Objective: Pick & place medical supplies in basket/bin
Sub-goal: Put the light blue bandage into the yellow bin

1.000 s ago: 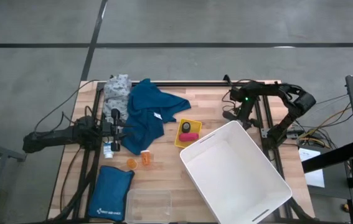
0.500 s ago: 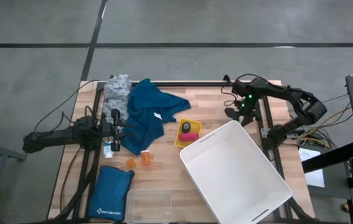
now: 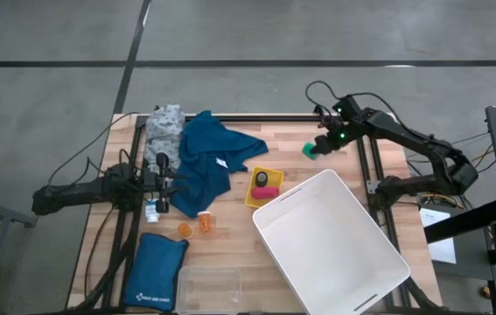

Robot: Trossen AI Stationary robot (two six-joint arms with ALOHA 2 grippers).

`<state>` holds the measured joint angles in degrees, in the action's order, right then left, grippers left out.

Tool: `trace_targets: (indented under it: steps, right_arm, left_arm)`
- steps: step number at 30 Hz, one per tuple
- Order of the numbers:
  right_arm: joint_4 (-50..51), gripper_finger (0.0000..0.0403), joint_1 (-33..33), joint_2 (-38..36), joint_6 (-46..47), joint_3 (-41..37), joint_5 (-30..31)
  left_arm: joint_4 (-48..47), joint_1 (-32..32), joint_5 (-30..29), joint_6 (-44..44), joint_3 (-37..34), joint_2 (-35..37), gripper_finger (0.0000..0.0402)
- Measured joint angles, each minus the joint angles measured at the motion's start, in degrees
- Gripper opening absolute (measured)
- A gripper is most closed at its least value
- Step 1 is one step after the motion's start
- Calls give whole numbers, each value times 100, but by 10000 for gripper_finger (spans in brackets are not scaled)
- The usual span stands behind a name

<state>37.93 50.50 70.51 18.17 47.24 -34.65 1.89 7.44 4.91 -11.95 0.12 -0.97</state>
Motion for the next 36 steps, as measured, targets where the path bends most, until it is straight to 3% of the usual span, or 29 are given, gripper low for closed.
trace_targets:
  steps: [5, 19, 36]
  right_arm:
    - [-315, 189, -2, -245, -145, 13, -225]
    - [-251, 189, 2, -520, 881, 20, -295]
    - [-269, 189, 2, -520, 779, 22, -287]
  left_arm:
    - [0, 1, -1, -1, 0, -2, 118]
    - [0, 0, 0, 1, 0, -2, 118]
    - [0, 0, 0, -1, -2, -2, 118]
